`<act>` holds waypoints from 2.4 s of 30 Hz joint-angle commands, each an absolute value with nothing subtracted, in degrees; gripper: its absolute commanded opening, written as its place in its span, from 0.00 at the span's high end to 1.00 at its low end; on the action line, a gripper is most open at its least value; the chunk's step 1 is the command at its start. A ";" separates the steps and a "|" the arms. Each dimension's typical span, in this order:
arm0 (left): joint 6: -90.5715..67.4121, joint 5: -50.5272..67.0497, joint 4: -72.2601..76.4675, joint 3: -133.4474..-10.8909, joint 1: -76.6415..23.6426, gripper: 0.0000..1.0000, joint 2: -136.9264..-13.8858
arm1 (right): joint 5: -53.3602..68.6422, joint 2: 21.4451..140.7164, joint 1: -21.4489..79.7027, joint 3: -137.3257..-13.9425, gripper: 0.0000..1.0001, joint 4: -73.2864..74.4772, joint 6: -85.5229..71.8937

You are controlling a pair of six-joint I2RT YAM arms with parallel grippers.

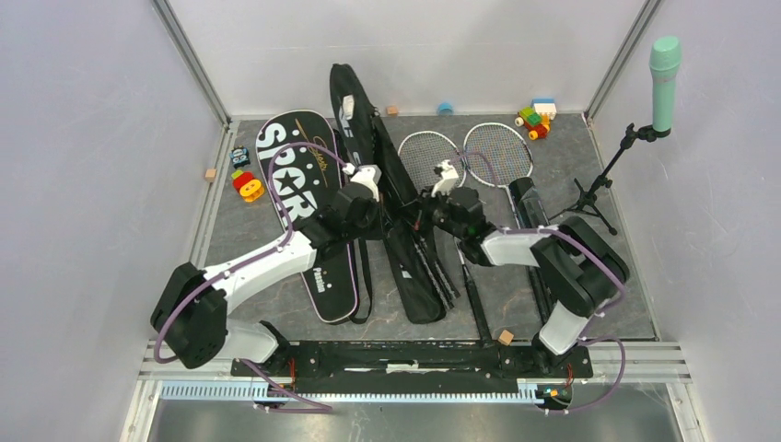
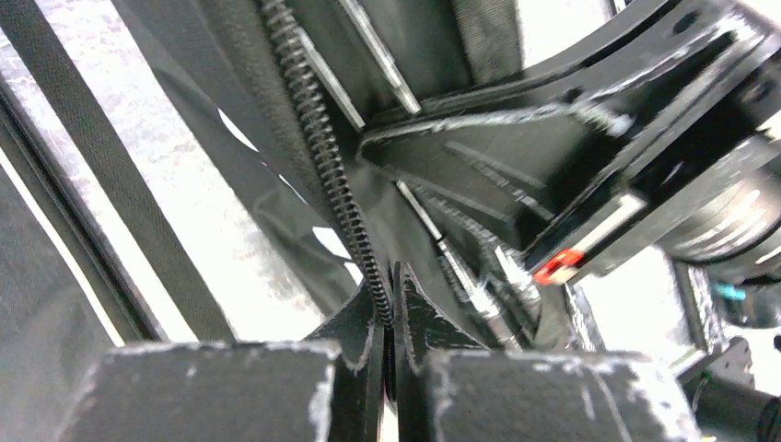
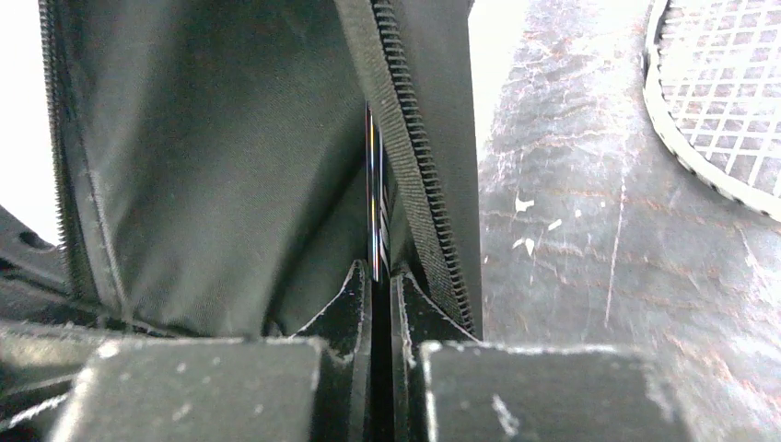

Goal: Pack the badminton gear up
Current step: Adjust the racket bag at the center of the board.

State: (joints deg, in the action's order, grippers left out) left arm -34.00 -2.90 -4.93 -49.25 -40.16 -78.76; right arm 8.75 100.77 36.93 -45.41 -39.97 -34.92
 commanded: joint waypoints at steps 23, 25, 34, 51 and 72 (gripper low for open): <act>-36.54 4.24 -7.66 -47.91 -45.09 0.60 -88.30 | 7.17 101.08 35.85 -28.39 1.00 -83.35 -57.78; -36.63 4.67 -7.99 -47.44 -45.11 0.96 -88.48 | 4.28 101.77 35.86 -28.56 1.00 -84.07 -57.33; -34.85 24.08 -3.19 -39.59 -47.46 0.98 -80.54 | -18.99 102.40 36.22 -37.07 1.00 -78.71 -51.96; -34.03 8.14 -7.21 -38.26 -47.49 0.98 -76.22 | -1.45 102.66 34.92 -34.67 0.49 -72.26 -34.81; -32.44 10.45 -1.82 -38.10 -46.23 0.98 -78.49 | 22.43 59.47 47.14 -19.77 0.40 -9.03 -15.78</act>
